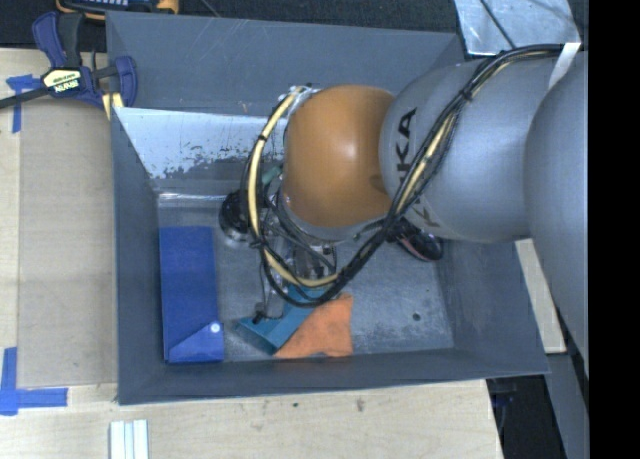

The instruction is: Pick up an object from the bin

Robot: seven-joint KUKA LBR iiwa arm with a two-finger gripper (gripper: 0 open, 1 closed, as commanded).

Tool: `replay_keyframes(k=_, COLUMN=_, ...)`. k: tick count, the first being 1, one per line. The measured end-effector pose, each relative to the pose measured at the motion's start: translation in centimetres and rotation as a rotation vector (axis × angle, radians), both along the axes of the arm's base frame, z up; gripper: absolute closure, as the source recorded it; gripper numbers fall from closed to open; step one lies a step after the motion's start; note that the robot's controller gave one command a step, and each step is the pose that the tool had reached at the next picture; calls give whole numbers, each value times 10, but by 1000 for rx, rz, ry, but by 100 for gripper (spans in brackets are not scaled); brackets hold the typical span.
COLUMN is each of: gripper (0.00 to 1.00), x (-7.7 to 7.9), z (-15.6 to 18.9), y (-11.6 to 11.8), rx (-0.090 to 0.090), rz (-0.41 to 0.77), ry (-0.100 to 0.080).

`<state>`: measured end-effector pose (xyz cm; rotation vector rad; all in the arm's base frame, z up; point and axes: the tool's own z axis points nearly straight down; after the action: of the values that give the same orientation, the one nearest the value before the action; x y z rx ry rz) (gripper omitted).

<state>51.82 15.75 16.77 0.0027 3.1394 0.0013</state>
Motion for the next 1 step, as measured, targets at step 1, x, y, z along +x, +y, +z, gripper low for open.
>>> replay_keyframes(k=1, gripper=0, x=19, z=-27, y=-25, rx=1, rz=7, ry=-3)
